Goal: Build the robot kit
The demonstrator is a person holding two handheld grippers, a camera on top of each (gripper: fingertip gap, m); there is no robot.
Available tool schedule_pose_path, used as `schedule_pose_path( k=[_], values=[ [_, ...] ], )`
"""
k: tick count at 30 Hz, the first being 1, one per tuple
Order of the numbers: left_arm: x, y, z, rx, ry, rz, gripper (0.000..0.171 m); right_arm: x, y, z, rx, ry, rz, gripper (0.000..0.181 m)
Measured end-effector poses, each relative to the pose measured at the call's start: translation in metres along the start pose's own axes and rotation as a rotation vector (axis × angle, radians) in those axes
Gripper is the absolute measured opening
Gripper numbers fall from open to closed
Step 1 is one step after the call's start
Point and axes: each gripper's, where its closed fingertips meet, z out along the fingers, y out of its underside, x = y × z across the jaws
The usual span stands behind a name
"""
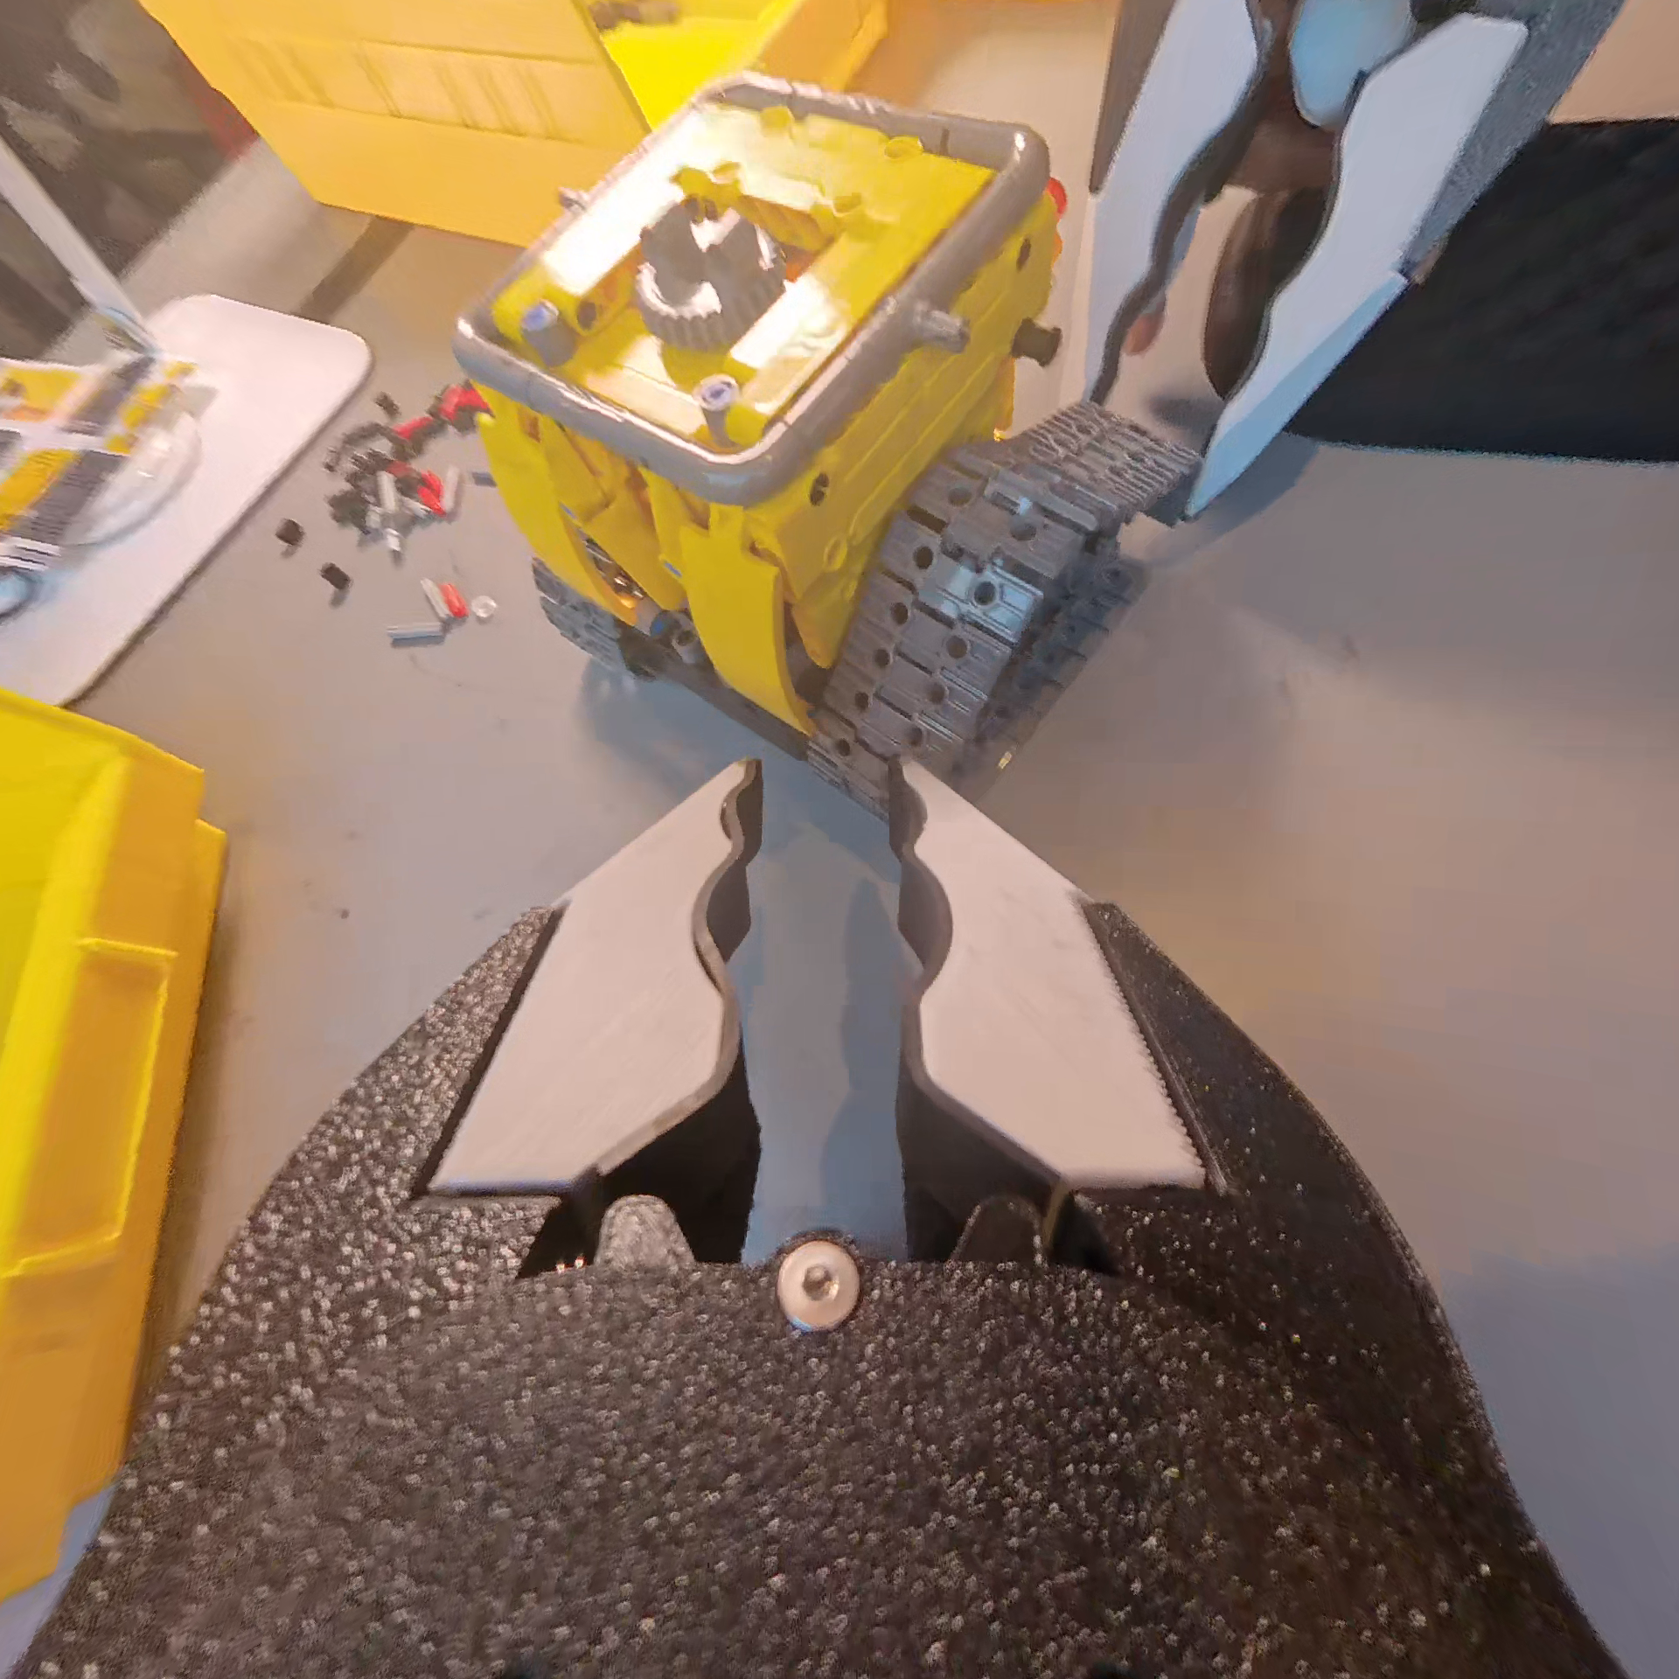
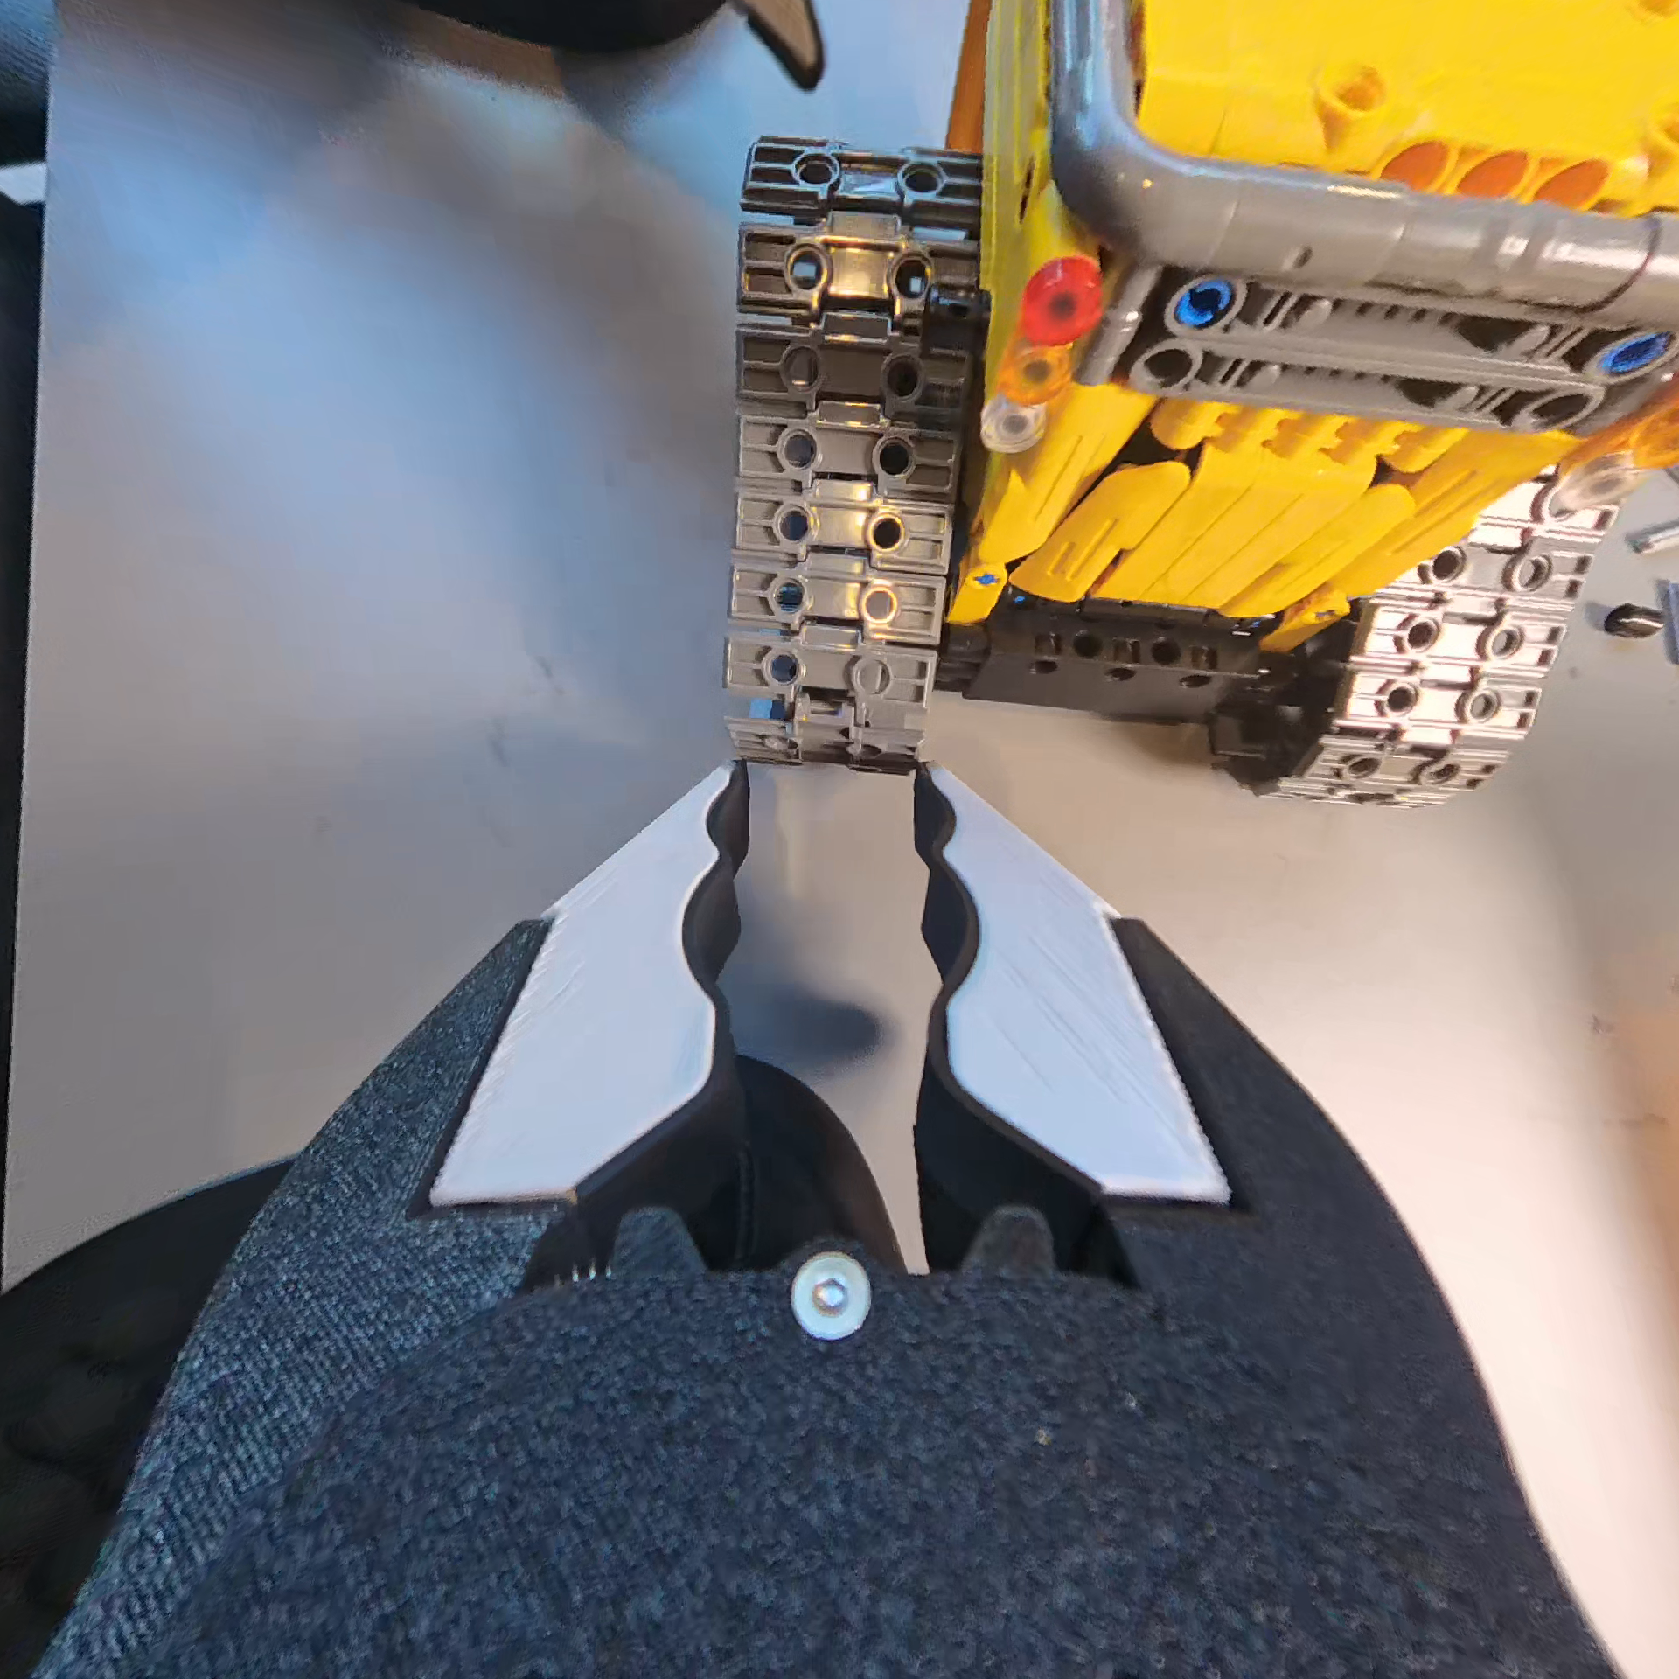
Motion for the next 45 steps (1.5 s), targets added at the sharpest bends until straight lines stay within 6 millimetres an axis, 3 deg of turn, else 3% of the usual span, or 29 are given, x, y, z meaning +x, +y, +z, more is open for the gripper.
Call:
schedule_pose_path(
  k=[7, 14, 16, 21, 25, 34, 45],
  values=[
    [0.016, 0.013, 0.009, -0.025, 0.094, 0.002, 0.028, 0.002, 0.004, 0.011, -0.050, 0.007, 0.009, 0.029],
    [0.013, 0.023, 0.002, -0.020, 0.075, -0.003, 0.029, 0.001, 0.010, -0.004, -0.086, 0.004, 0.017, 0.049],
    [0.011, 0.023, 0.001, -0.015, 0.069, -0.009, 0.029, 0.001, 0.002, -0.007, -0.047, 0.012, 0.026, 0.053],
    [-0.007, 0.002, 0.000, 0.082, 0.070, -0.087, 0.034, 0.004, -0.010, -0.001, -0.044, 0.052, 0.016, 0.059],
    [-0.016, -0.014, 0.007, 0.151, 0.121, -0.200, 0.042, 0.000, -0.009, 0.004, -0.045, 0.007, 0.030, 0.040],
    [-0.013, -0.012, 0.028, 0.104, 0.104, -0.144, 0.033, 0.000, -0.003, 0.003, -0.161, -0.053, 0.024, 0.039],
    [-0.008, -0.012, 0.030, 0.095, 0.074, -0.086, 0.026, 0.000, 0.002, 0.001, -0.337, -0.100, 0.008, 0.039]
  ],
)
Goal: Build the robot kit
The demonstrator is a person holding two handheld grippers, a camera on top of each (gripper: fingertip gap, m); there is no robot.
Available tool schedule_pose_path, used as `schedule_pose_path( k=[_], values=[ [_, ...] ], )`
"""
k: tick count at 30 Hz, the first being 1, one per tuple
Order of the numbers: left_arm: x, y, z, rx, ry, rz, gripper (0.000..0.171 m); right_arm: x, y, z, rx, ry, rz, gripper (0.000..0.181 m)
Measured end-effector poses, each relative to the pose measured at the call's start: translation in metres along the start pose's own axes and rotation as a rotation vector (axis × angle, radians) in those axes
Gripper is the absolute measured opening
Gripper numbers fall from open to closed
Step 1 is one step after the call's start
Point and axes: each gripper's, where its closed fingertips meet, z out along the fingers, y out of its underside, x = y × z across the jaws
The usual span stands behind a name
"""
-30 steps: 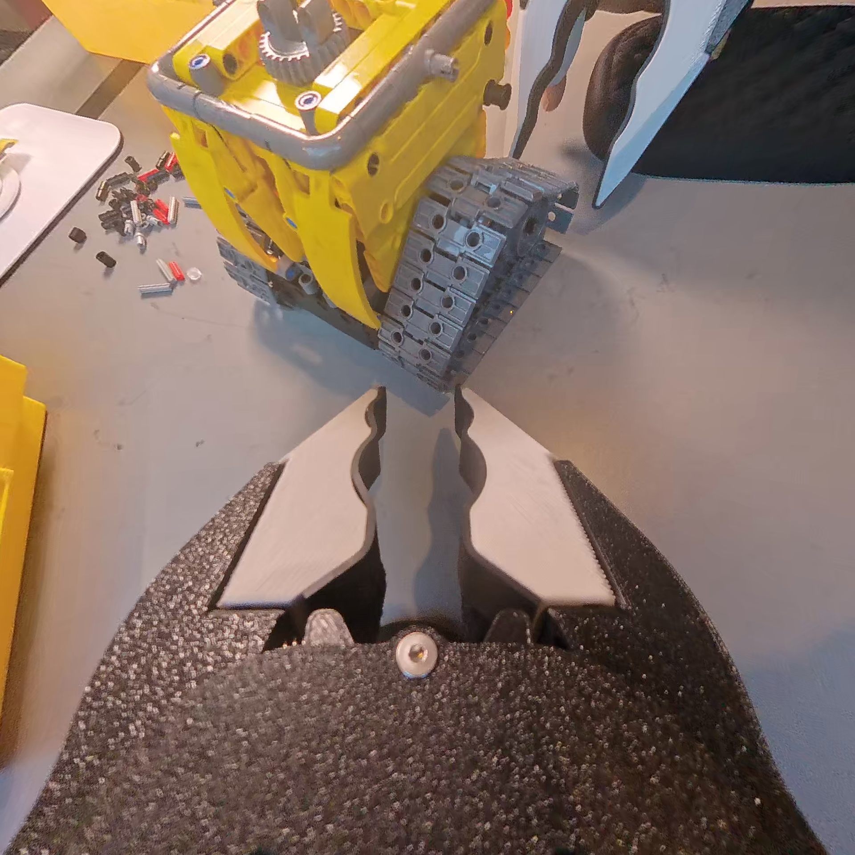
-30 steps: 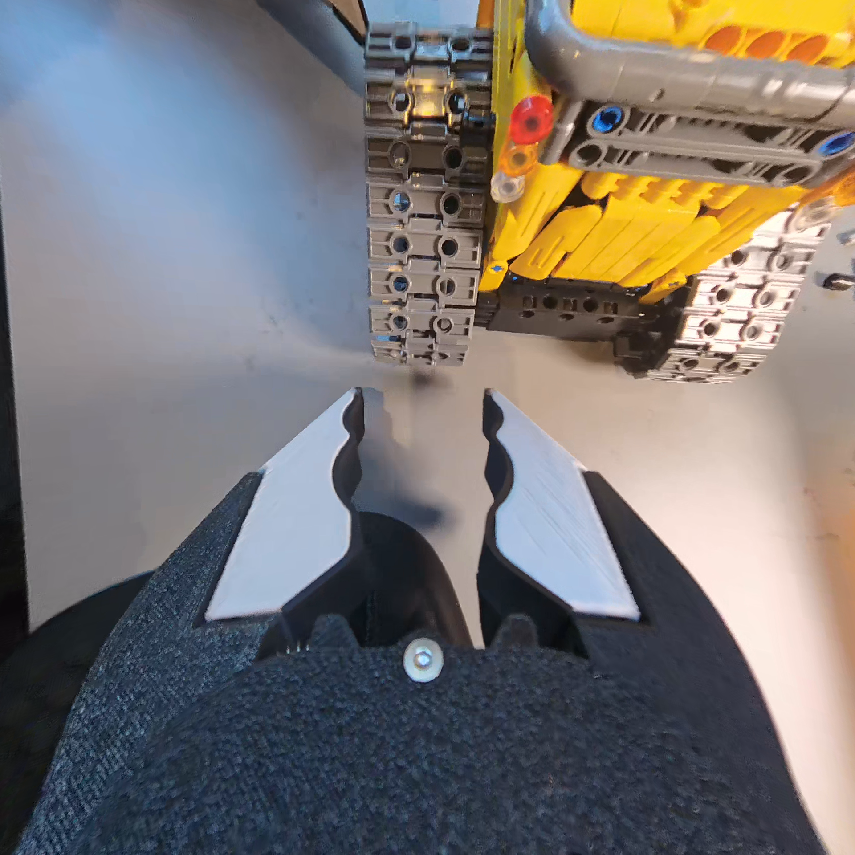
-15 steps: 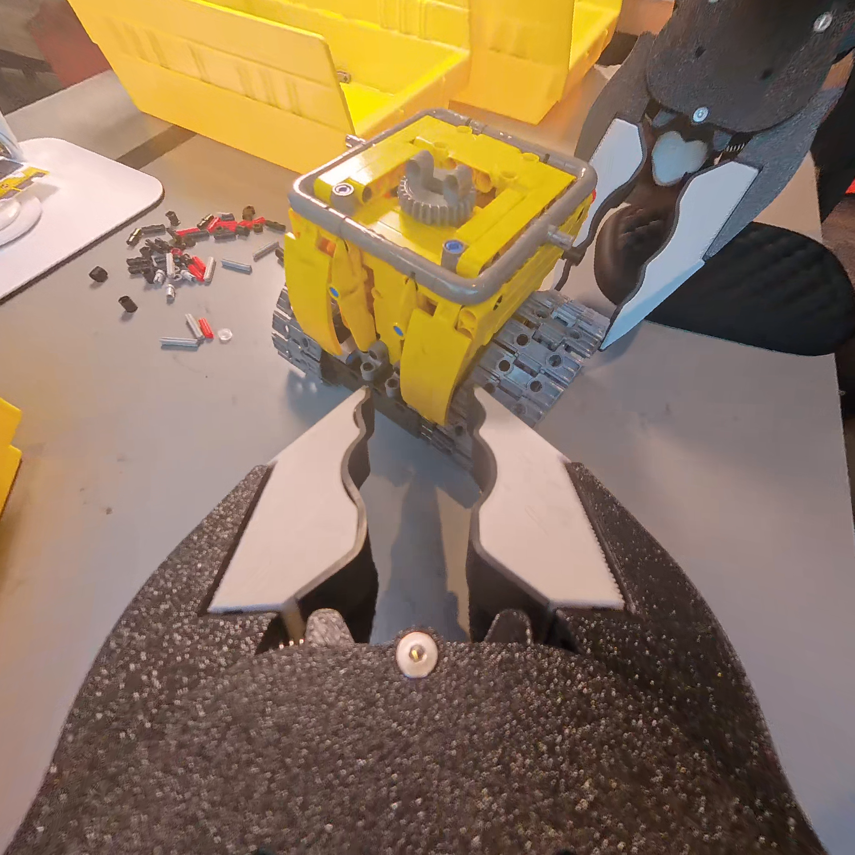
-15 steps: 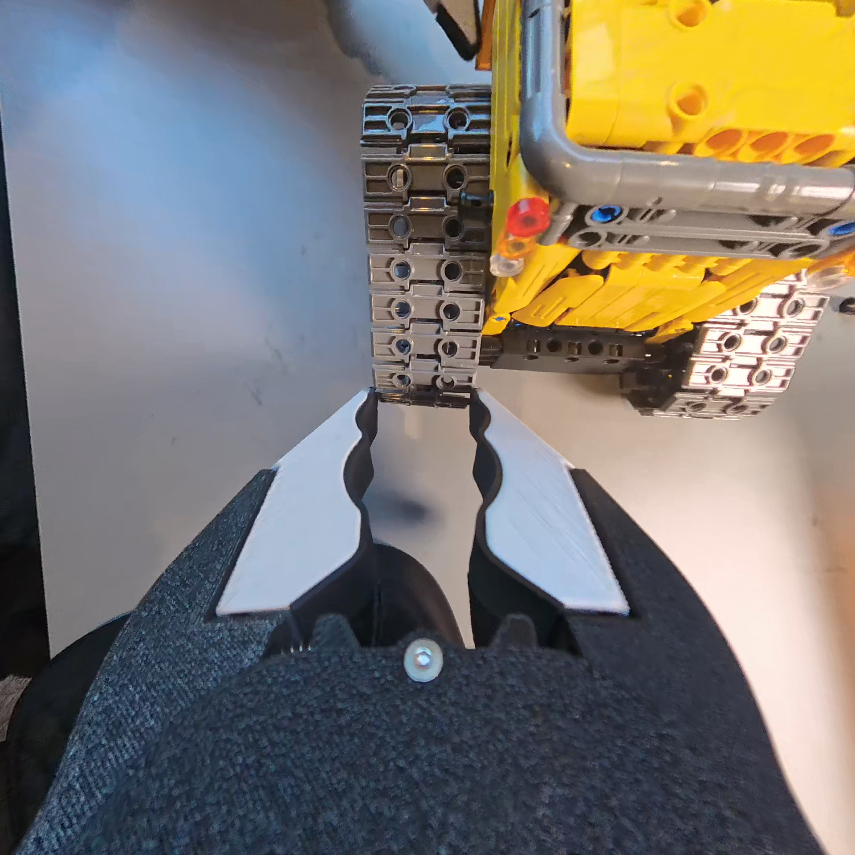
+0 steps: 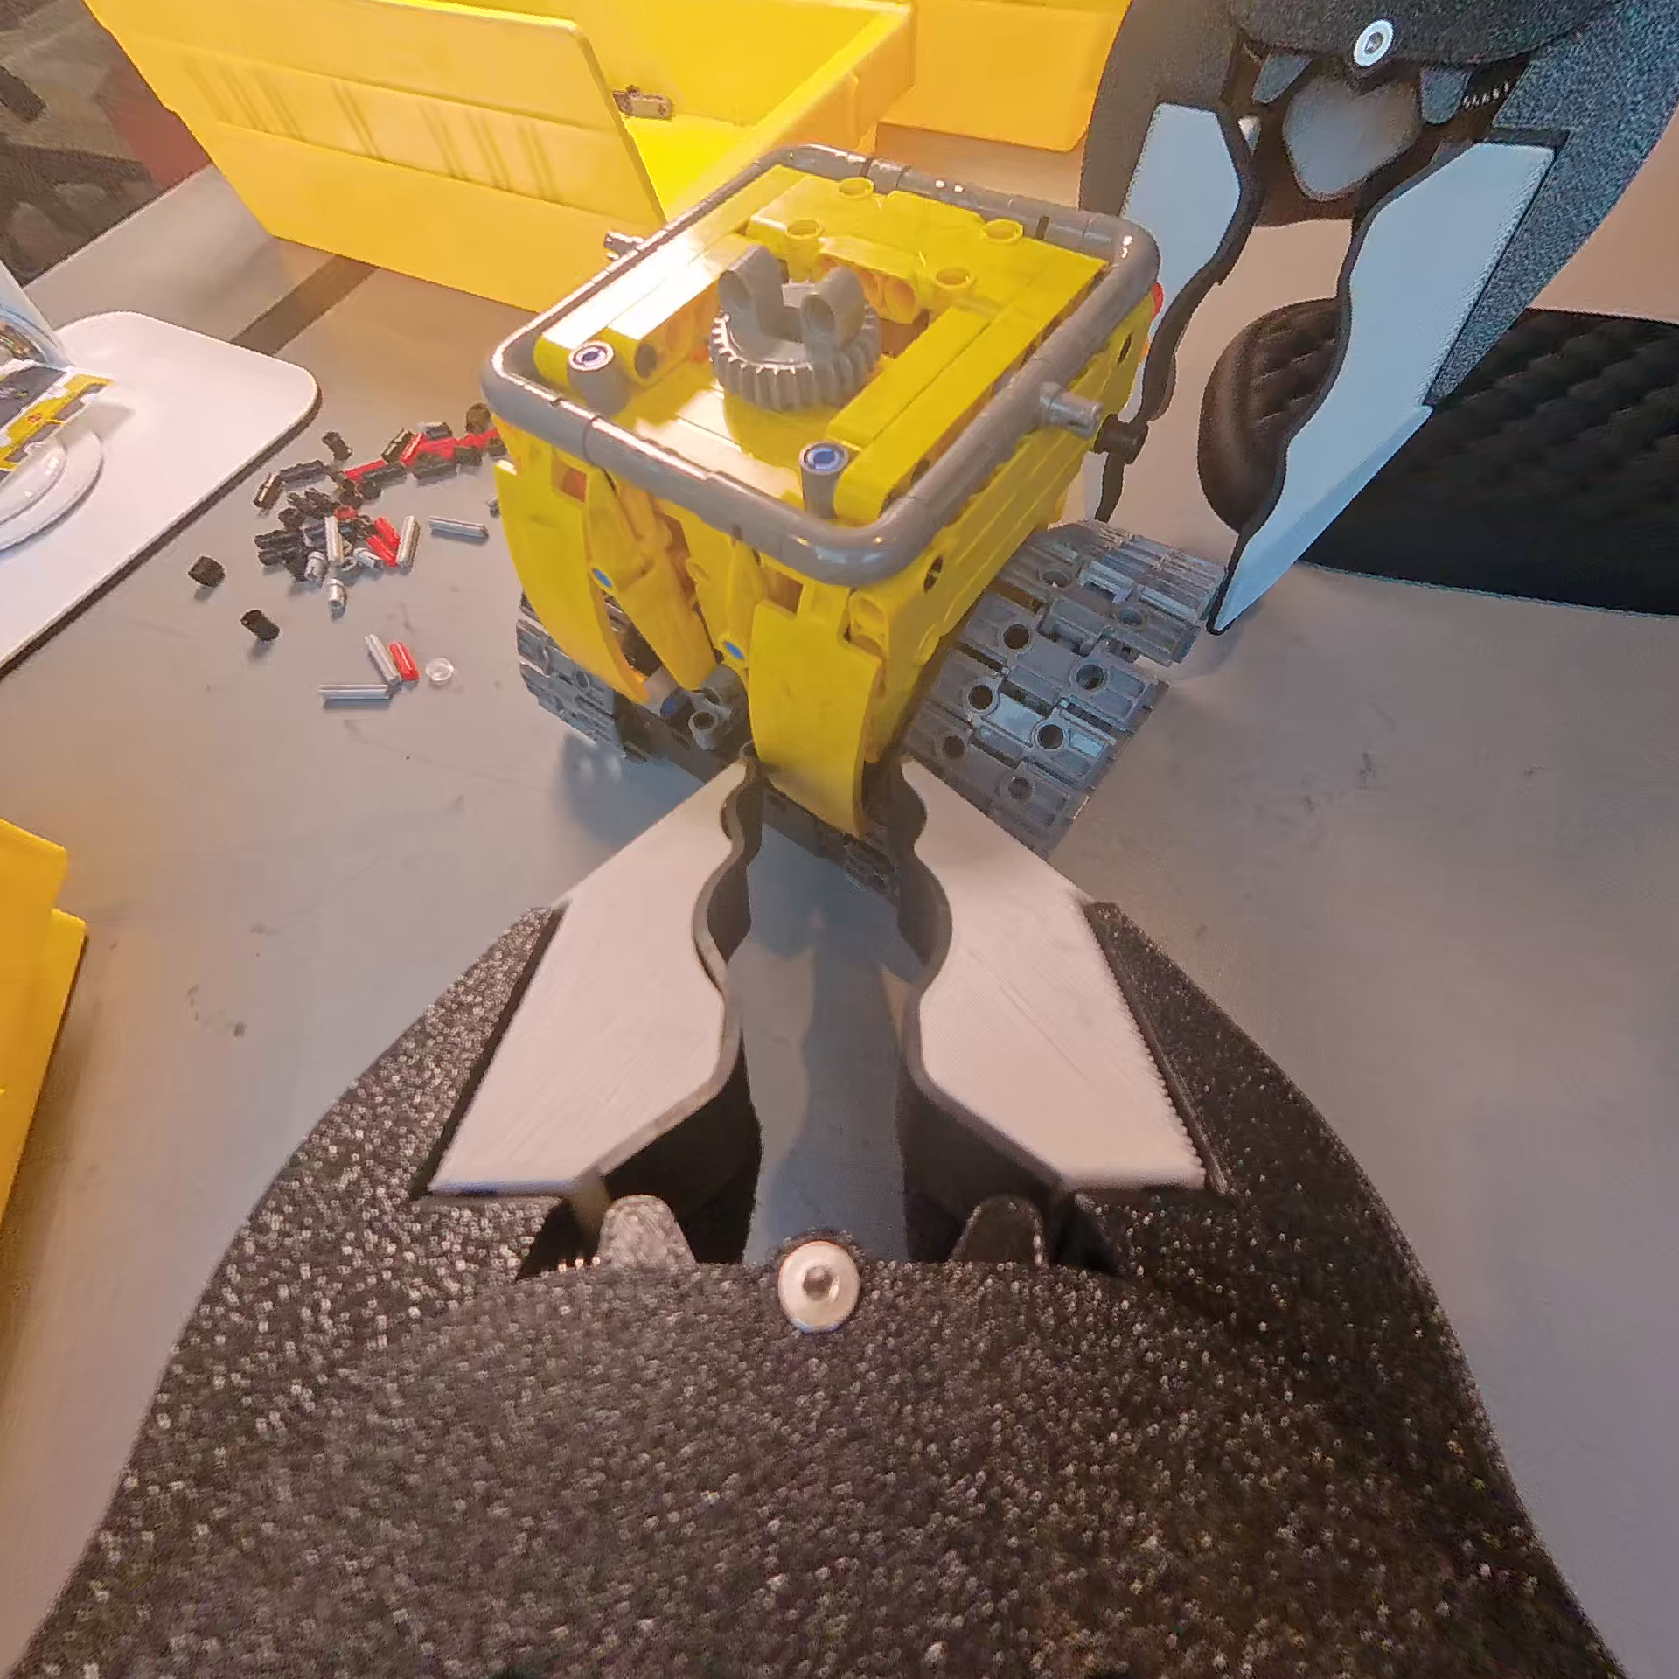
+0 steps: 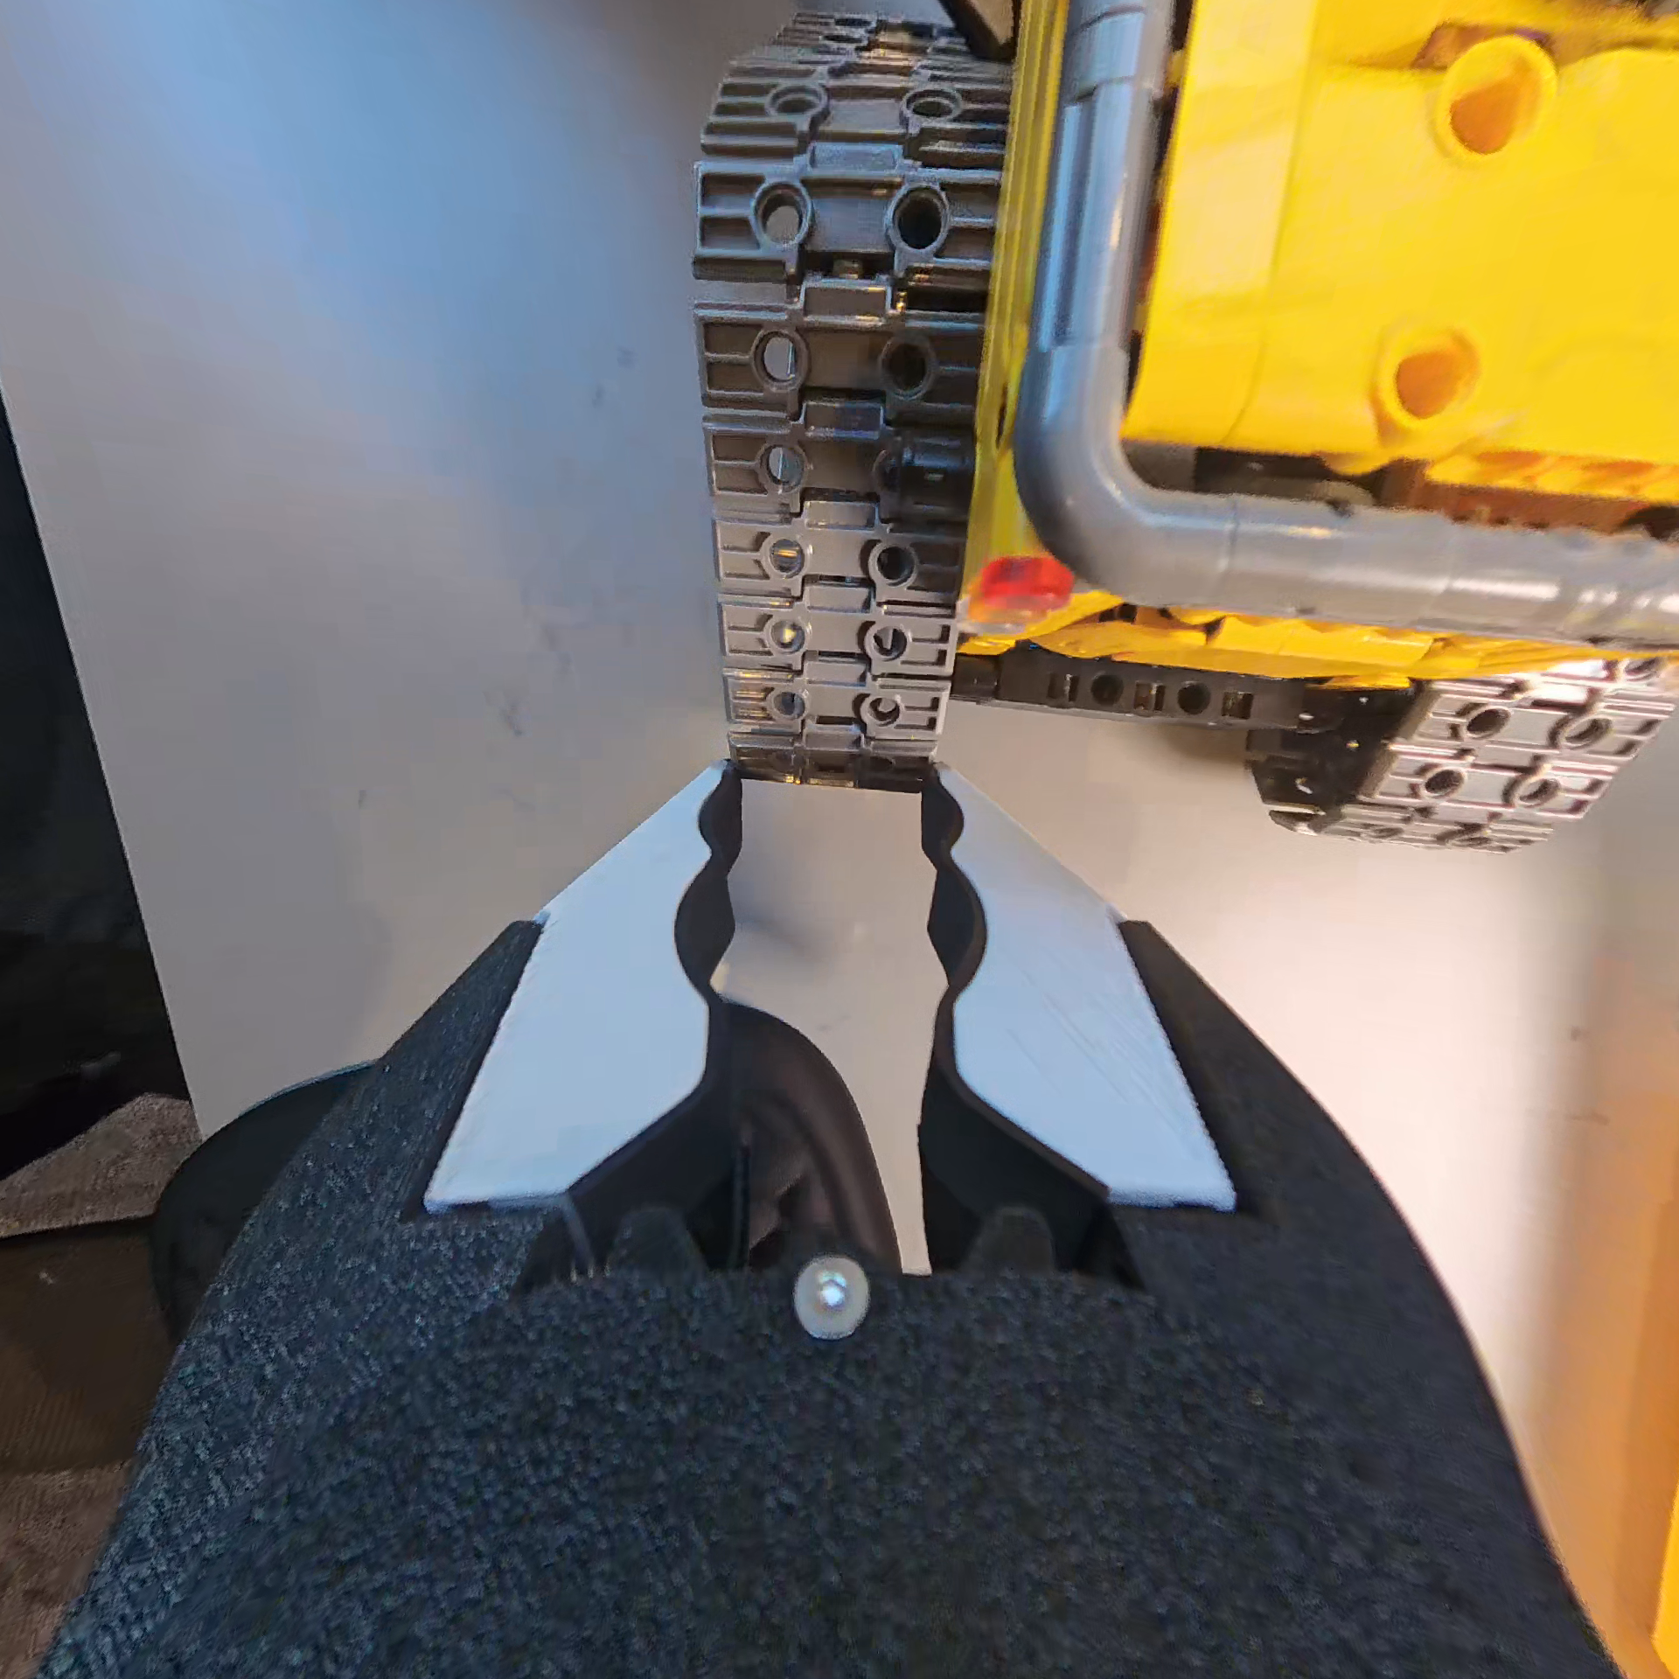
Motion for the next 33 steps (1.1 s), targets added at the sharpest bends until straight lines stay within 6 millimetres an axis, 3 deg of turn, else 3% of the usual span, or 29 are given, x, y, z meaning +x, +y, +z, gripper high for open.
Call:
schedule_pose_path(
  k=[6, 13, 17, 28, 33],
  values=[
    [-0.001, 0.000, 0.000, 0.003, -0.018, 0.011, 0.026, 0.000, -0.001, 0.000, -0.013, -0.006, -0.018, 0.040],
    [-0.005, -0.006, -0.002, 0.034, -0.068, 0.037, 0.023, -0.006, -0.012, 0.002, 0.166, 0.011, 0.099, 0.055],
    [-0.005, -0.006, -0.001, 0.035, -0.094, 0.059, 0.022, 0.001, -0.013, 0.005, 0.248, 0.097, 0.172, 0.043],
    [-0.004, -0.007, 0.000, 0.036, -0.149, 0.118, 0.019, 0.002, -0.002, 0.008, 0.129, 0.137, 0.163, 0.042],
    [-0.004, -0.006, 0.000, 0.032, -0.169, 0.139, 0.020, 0.004, 0.001, 0.004, 0.159, 0.165, 0.285, 0.050]
  ],
)
